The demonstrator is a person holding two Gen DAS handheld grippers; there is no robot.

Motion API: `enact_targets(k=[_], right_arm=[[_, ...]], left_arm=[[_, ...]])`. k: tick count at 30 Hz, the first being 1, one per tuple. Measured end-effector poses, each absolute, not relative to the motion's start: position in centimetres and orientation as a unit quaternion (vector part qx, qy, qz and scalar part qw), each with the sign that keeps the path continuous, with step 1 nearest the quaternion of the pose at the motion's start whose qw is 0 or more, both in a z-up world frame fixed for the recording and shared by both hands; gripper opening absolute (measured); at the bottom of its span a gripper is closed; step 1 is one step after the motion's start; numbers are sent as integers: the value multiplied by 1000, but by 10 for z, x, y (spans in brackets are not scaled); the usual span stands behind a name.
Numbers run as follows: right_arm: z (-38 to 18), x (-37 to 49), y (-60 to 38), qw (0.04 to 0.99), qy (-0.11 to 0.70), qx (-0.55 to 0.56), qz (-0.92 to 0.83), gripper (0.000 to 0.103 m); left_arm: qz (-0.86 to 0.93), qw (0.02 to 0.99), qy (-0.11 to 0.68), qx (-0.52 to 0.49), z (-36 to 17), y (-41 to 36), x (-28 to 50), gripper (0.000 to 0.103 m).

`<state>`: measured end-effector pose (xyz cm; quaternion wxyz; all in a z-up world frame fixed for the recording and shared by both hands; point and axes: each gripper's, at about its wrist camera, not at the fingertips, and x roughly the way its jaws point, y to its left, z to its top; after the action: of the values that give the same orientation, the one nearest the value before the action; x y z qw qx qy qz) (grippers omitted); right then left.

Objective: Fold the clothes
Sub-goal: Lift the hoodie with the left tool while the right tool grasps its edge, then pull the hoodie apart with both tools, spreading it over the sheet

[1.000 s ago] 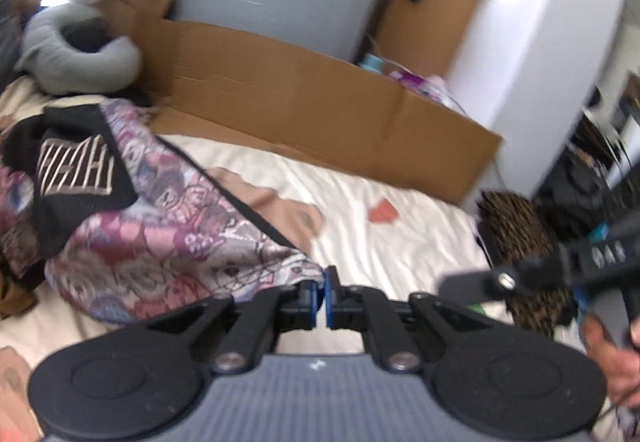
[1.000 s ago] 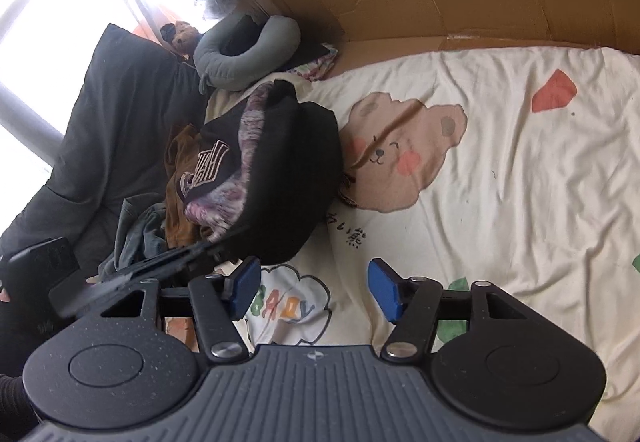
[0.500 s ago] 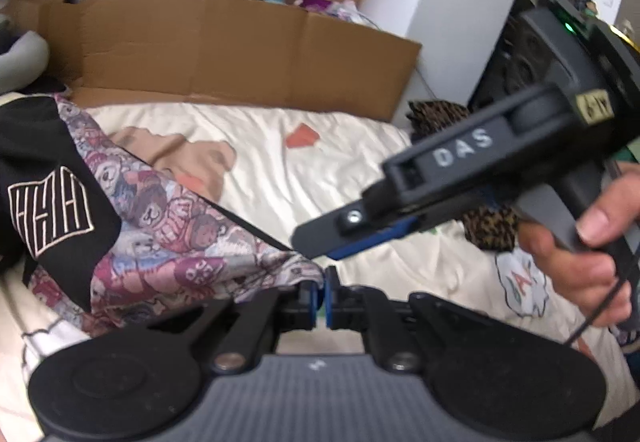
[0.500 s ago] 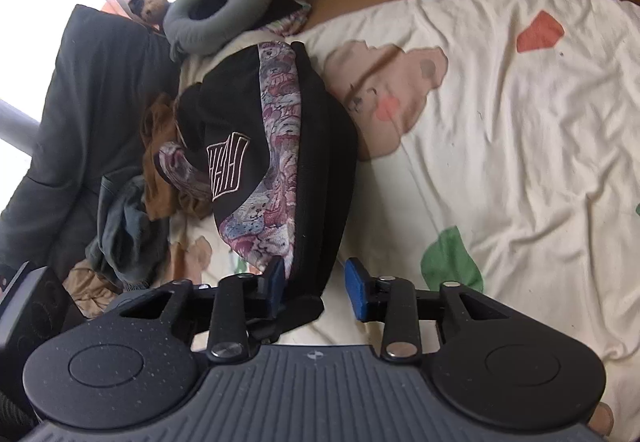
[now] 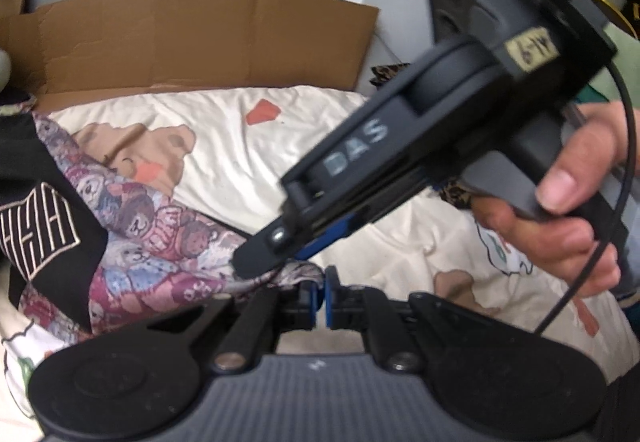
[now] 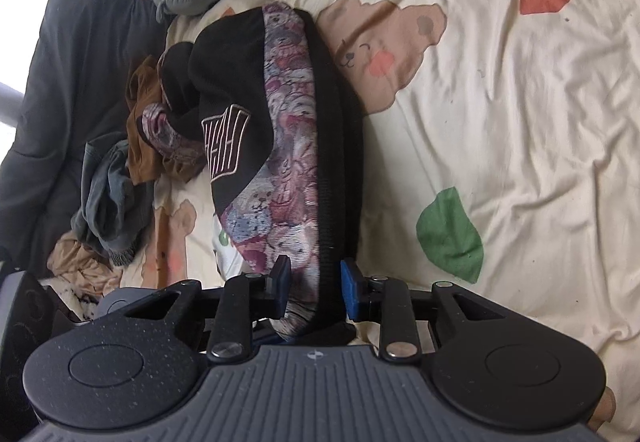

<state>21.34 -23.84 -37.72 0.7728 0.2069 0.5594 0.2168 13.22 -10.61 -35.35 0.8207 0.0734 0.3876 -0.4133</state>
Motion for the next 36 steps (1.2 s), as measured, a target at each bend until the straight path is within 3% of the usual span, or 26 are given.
enact_targets(k=[4,9,14,20,24,32,36], right_arm=[[-381,212,-231,774,562,188,220,28],[-382,212,-236,777,562,187,215,6],[-377,211,-245,785,550,183,219,0],[-374,214,-265,797,539,191,193,0],[-374,217,-283,805,533,197,171,0],[-380,219,-316,817,525,205,119,0],[-384,218,-327,819,526,205,105,0]], left_arm=[[-415,819,388,76,-355,-108,131,3],[-415,820,387,75,-356,-107,125,3],[-424,815,387,80,-352,-106,124,6],[-402,820,404,61,-354,-88,133,17],[-353,838,412,47,-359,-68,147,40],[-241,877,414,50,-377,-29,197,53],[-206,881,421,57,-390,-19,213,65]])
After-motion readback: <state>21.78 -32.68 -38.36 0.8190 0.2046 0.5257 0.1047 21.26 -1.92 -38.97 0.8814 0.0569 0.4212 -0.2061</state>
